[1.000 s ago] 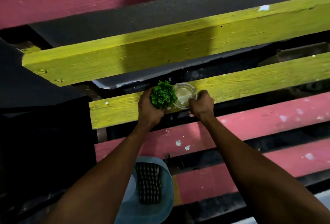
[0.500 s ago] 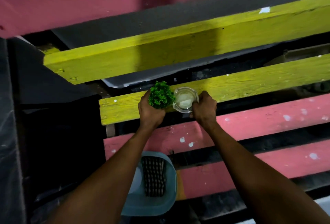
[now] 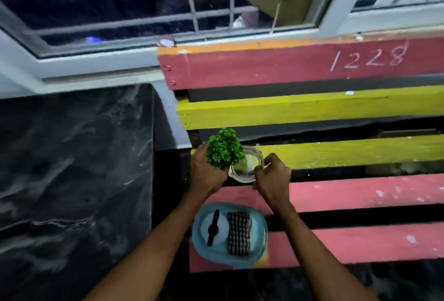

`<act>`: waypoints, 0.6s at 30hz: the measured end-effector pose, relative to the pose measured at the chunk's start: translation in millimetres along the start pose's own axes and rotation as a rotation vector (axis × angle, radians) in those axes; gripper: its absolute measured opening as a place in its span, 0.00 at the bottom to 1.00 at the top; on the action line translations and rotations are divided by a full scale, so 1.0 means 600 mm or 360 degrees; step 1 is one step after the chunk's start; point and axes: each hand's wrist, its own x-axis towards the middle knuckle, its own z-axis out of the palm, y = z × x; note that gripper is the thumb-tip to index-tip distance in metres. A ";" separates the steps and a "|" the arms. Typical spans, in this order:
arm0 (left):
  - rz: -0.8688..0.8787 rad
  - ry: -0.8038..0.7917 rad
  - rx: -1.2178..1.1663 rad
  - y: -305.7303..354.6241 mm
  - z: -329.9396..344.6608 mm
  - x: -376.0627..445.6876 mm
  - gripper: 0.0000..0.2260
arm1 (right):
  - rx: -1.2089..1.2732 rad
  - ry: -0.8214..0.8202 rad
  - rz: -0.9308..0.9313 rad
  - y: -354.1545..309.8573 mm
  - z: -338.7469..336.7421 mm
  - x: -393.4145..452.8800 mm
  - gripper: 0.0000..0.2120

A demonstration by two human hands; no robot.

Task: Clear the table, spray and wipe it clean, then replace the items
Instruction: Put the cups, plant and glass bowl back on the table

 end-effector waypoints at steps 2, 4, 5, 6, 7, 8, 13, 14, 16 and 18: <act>0.0091 0.0041 -0.0016 0.026 -0.076 -0.022 0.20 | 0.0079 -0.0019 0.0008 -0.055 0.004 -0.057 0.05; 0.0131 0.0050 -0.0061 0.038 -0.160 -0.045 0.18 | 0.0112 0.0025 -0.0038 -0.109 0.015 -0.119 0.04; 0.0135 0.0067 -0.0059 0.041 -0.196 -0.052 0.17 | 0.0090 0.0062 -0.0082 -0.134 0.021 -0.143 0.03; 0.0129 0.0075 -0.0073 0.041 -0.243 -0.063 0.17 | 0.0068 0.0085 -0.0125 -0.164 0.031 -0.176 0.03; 0.0116 0.0075 -0.0064 0.038 -0.286 -0.074 0.18 | 0.0070 0.0095 -0.0149 -0.191 0.041 -0.206 0.03; 0.0105 0.0090 -0.0038 0.035 -0.332 -0.084 0.18 | 0.0097 0.0093 -0.0165 -0.220 0.057 -0.237 0.03; -0.0003 0.0206 0.0178 0.004 -0.517 -0.112 0.27 | 0.0185 0.0017 -0.0192 -0.339 0.147 -0.348 0.05; -0.0039 0.0222 0.0179 0.000 -0.548 -0.114 0.28 | 0.0171 0.0019 -0.0222 -0.361 0.166 -0.365 0.05; -0.0082 0.0221 0.0173 -0.016 -0.600 -0.116 0.27 | 0.0159 0.0004 -0.0259 -0.399 0.199 -0.390 0.05; -0.0136 0.0252 0.0173 -0.036 -0.652 -0.115 0.24 | 0.0163 -0.0022 -0.0238 -0.434 0.233 -0.408 0.08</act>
